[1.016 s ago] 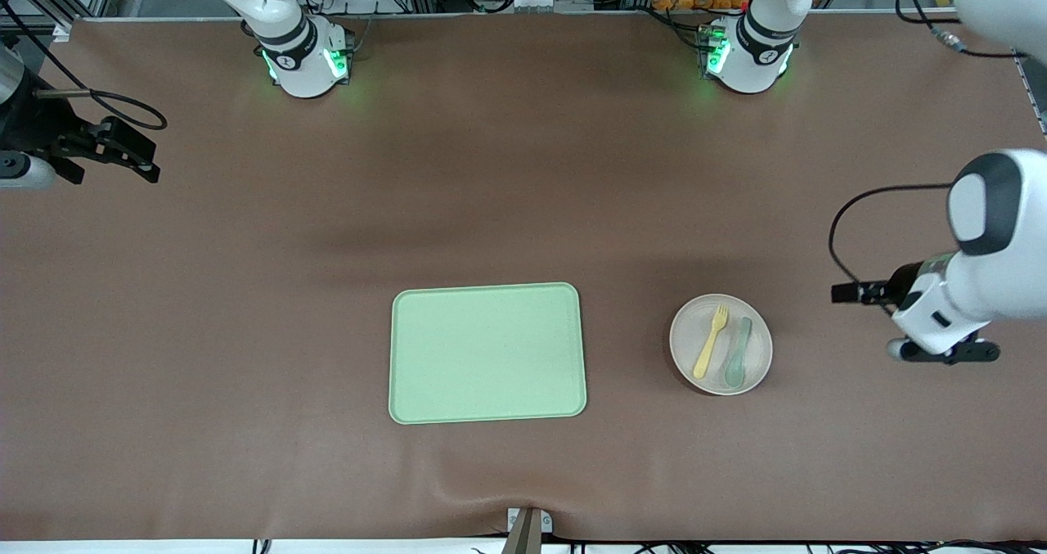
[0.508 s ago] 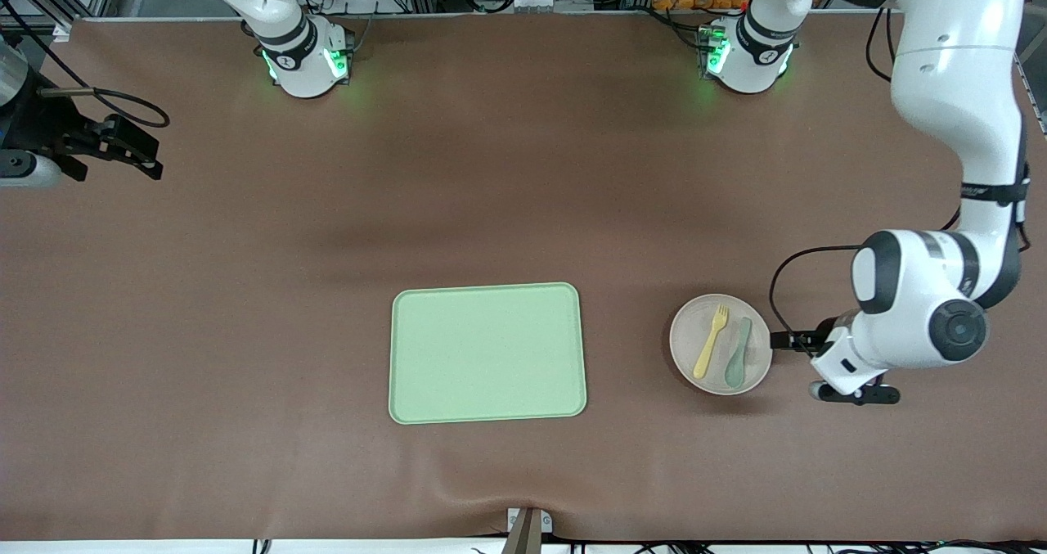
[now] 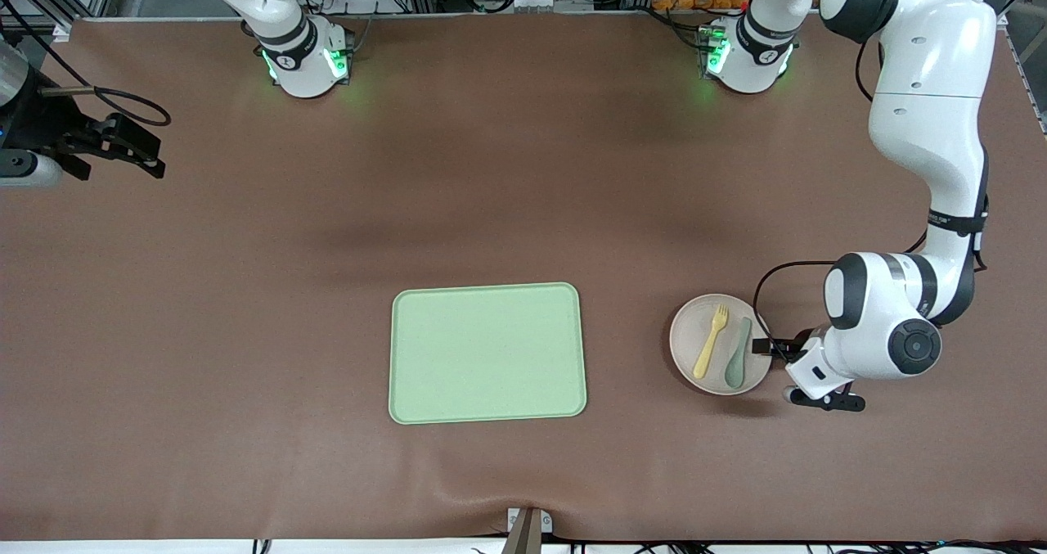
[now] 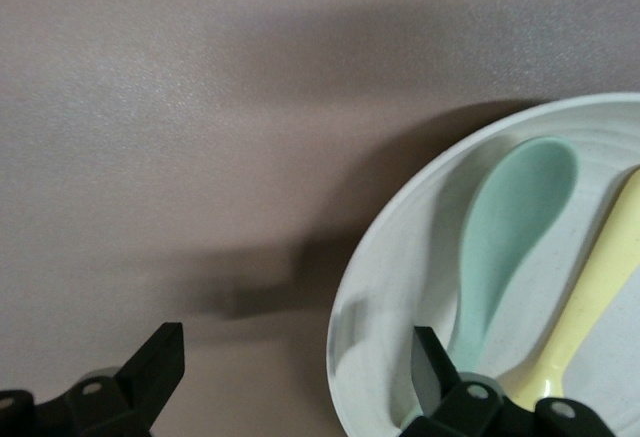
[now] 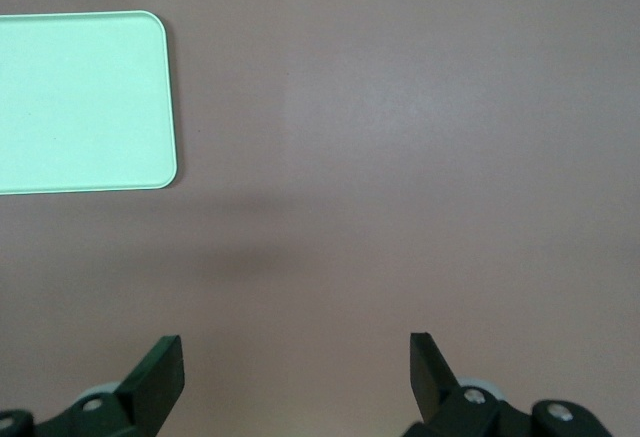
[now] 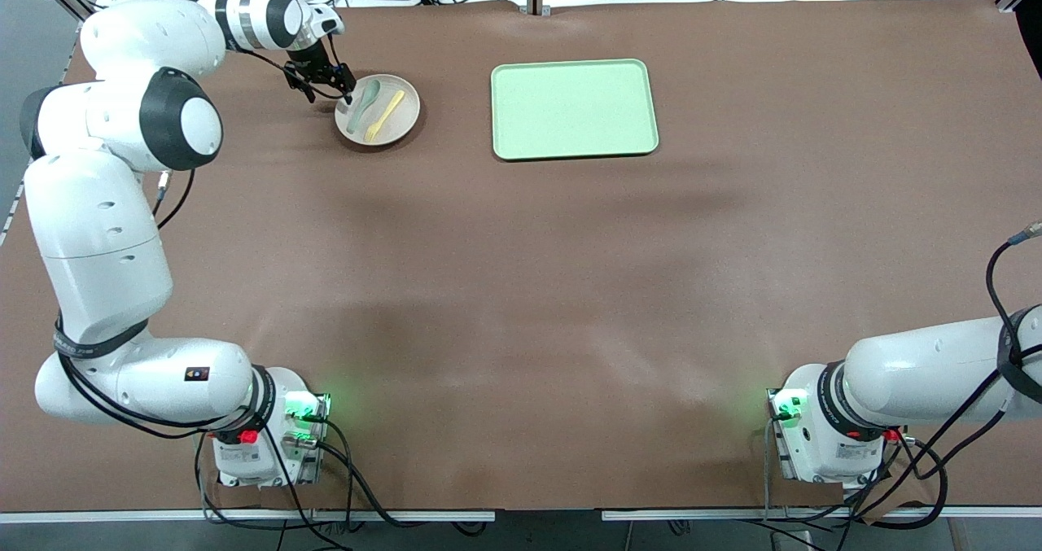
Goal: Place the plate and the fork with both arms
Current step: 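Close the left gripper on the white plate's rim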
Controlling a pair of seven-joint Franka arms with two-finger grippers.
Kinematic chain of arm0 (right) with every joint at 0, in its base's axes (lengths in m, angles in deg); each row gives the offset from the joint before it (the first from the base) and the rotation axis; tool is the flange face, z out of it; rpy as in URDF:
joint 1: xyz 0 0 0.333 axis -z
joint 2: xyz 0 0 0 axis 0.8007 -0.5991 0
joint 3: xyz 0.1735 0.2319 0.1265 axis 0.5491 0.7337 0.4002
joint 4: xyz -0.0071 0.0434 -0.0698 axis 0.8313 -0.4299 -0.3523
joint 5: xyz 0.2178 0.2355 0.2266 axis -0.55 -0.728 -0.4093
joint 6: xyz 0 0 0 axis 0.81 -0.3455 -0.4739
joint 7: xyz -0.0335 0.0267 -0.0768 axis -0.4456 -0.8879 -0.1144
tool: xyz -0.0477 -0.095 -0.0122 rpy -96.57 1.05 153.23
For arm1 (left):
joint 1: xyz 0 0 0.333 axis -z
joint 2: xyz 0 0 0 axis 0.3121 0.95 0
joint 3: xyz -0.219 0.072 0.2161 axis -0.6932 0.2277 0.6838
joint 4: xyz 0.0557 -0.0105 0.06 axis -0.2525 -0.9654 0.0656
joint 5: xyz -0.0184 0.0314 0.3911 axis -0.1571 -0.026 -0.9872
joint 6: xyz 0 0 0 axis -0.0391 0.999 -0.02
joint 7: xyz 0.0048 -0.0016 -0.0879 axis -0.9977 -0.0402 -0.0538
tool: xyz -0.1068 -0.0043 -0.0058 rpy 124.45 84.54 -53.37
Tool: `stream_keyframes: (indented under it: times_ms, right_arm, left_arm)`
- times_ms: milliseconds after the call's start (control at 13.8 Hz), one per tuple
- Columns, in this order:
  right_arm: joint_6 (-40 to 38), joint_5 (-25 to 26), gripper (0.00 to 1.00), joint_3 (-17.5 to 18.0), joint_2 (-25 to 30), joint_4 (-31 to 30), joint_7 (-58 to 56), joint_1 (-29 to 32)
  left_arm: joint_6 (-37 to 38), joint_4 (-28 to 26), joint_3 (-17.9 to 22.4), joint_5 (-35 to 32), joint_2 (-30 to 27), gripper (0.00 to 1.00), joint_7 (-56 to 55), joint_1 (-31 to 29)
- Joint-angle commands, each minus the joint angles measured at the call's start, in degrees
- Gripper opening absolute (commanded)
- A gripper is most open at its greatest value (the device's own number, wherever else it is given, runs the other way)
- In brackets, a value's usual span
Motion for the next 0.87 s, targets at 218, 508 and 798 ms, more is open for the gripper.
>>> stream_keyframes:
  times_ms: [218,508,798]
  right_arm:
    - [-0.60,-0.95,1.00,0.02,-0.27,1.05,-0.55,0.50]
    - [-0.60,-1.56,1.00,0.02,-0.27,1.22,-0.55,0.32]
    - [-0.95,-1.56,1.00,0.02,-0.19,1.22,-0.55,0.41]
  left_arm:
    - [-0.79,1.36,0.38,-0.48,1.70,1.00,0.80,1.07]
    - [-0.97,1.27,0.38,-1.36,1.78,0.64,0.71,1.16]
    - [-0.88,1.01,0.65,-2.76,1.70,0.00,-4.02,3.09]
